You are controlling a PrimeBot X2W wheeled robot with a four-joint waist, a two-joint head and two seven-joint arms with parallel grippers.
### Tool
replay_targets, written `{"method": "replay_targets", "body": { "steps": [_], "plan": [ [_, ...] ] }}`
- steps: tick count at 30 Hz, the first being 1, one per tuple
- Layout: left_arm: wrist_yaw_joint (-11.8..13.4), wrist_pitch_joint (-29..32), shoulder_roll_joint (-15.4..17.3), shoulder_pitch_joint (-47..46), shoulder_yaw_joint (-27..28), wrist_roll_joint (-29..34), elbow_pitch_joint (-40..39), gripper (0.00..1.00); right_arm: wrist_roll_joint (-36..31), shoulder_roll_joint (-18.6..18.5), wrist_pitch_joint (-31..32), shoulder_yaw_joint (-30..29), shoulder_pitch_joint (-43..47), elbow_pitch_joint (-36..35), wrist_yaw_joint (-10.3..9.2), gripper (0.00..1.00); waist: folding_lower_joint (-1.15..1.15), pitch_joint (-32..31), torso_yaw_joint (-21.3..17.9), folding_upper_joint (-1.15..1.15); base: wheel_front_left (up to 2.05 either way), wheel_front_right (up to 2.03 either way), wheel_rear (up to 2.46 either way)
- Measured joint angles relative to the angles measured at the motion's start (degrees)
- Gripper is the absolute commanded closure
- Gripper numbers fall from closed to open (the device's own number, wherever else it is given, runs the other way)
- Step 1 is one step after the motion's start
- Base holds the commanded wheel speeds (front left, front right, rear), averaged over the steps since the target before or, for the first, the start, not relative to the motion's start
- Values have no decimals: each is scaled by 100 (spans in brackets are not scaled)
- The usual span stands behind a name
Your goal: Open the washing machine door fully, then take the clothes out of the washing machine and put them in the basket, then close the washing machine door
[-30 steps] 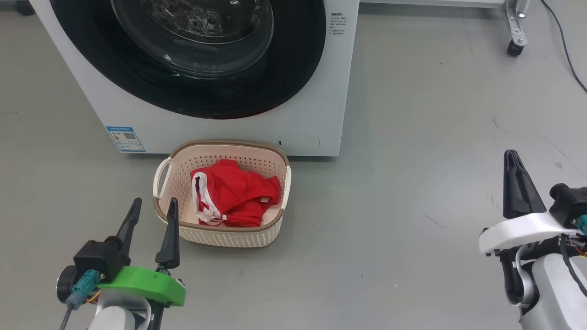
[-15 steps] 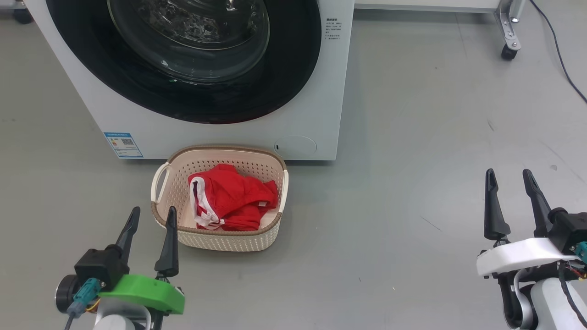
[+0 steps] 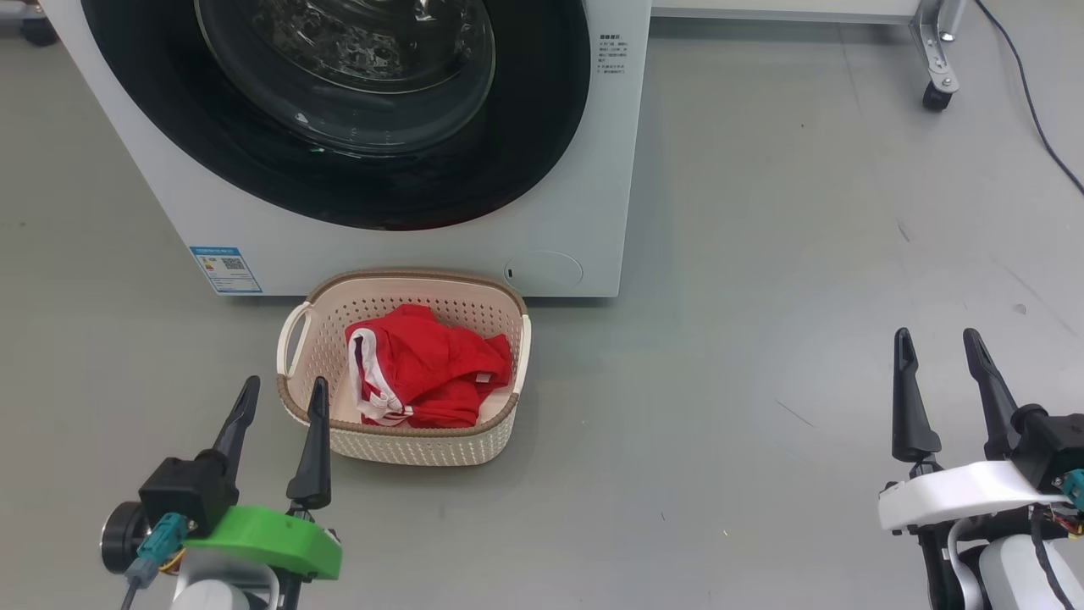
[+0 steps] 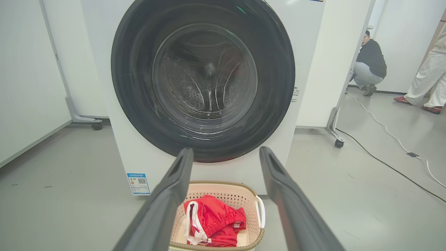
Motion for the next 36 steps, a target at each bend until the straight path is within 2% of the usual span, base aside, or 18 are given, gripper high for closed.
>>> {"method": "replay_targets", "body": {
  "steps": [36],
  "plan": [
    [-24,1,-27,186,-86,-56,-56,0,-176,134,0,-156,264,-148,152,0,0,-68,-4,0,0,0,0]
  ]
}}
